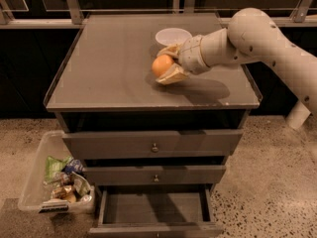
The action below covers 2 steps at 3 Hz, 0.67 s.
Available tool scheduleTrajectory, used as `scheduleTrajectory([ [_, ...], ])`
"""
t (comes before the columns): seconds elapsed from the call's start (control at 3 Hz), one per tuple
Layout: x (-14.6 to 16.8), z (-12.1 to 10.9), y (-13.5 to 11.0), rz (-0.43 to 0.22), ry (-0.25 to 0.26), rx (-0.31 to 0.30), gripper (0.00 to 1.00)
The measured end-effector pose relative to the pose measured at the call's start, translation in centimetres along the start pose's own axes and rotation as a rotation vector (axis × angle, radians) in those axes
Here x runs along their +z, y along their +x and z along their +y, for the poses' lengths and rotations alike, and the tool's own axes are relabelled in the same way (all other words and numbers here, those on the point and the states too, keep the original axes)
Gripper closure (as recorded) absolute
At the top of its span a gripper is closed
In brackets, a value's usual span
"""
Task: Pick orange from bottom drawer and place on counter
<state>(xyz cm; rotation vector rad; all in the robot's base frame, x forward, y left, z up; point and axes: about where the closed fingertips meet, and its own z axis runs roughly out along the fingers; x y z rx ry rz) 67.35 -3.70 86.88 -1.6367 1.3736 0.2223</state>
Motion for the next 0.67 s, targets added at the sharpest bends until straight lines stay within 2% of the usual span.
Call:
scheduleTrajectory([
  [0.33,0.01,0.00,0.00,0.000,0.000,0.000,0.00],
  [0.67,0.01,0.00,0.00,0.000,0.000,0.000,0.00],
])
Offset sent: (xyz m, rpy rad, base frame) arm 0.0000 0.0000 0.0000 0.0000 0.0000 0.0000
